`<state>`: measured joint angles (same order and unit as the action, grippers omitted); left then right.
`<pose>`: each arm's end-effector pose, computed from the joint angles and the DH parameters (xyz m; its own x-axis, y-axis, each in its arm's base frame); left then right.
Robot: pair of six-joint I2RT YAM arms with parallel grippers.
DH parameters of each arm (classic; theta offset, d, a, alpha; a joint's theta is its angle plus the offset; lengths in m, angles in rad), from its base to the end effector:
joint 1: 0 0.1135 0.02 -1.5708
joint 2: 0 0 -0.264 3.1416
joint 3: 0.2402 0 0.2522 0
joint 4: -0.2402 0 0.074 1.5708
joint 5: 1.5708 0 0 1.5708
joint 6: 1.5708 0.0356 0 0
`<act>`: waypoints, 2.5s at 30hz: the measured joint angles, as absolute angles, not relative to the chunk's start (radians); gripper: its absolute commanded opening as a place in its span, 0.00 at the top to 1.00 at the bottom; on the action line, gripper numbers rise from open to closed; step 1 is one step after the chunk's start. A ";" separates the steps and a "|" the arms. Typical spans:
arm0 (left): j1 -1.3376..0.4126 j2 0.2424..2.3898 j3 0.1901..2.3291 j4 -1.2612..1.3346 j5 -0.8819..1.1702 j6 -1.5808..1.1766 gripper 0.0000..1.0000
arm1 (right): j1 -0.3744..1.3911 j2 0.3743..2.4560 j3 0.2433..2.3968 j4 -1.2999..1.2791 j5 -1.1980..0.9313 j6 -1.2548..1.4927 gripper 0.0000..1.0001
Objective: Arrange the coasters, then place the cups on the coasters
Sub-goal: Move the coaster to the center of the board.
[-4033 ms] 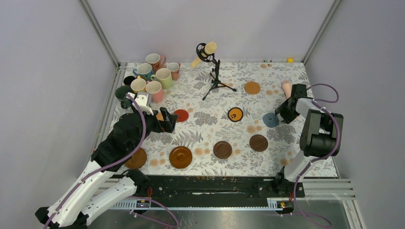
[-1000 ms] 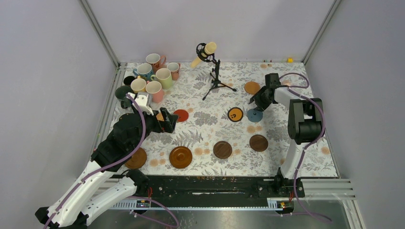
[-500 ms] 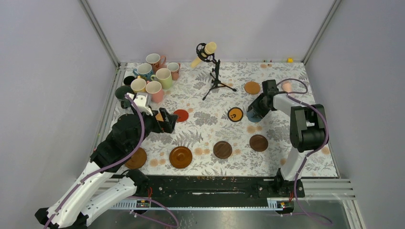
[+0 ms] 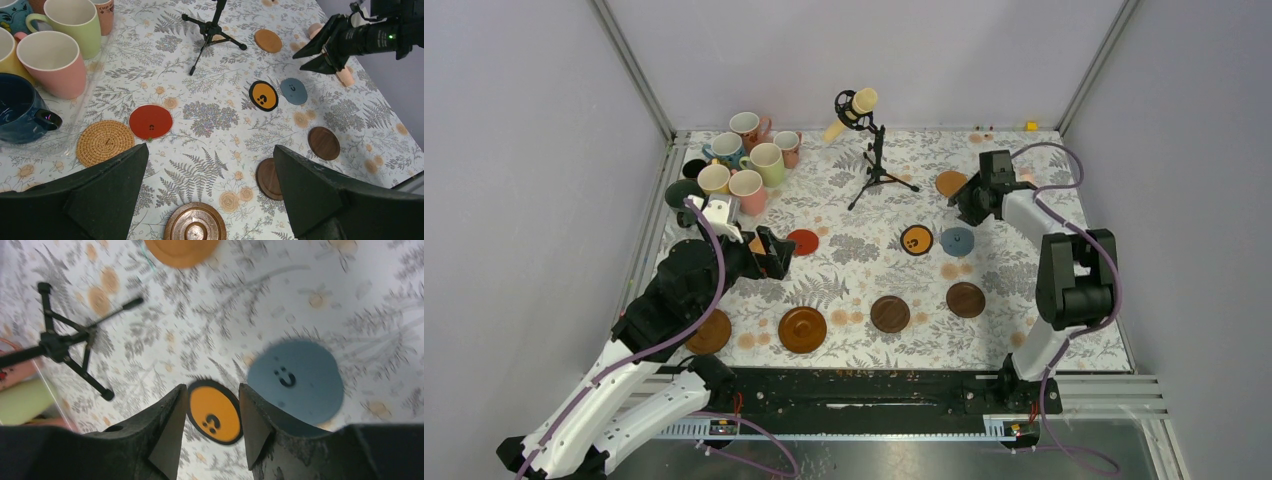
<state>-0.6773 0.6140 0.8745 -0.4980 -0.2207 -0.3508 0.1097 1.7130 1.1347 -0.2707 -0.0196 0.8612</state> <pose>0.1071 -0.0761 0.3611 -0.3253 -0.1686 -0.9304 0.3556 0.8899 -0.2856 0.3655 0.0410 0.2089 -0.5789 0.6993 -0.4193 0.4863 0.7089 0.5108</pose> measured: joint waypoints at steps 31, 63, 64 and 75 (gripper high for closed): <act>-0.685 0.610 0.875 -0.498 -0.233 -0.352 0.01 | 0.110 1.969 1.393 -0.341 -0.002 0.673 0.50; -0.740 0.643 0.874 -0.498 -0.217 -0.359 0.01 | 0.196 1.969 1.340 -0.405 0.044 -0.913 0.74; -0.743 0.643 0.874 -0.498 -0.217 -0.359 0.01 | 0.206 1.974 1.336 -0.400 0.056 -0.940 0.75; -0.760 0.643 0.874 -0.498 -0.221 -0.359 0.01 | 0.237 1.993 1.305 -0.387 0.099 -1.090 0.80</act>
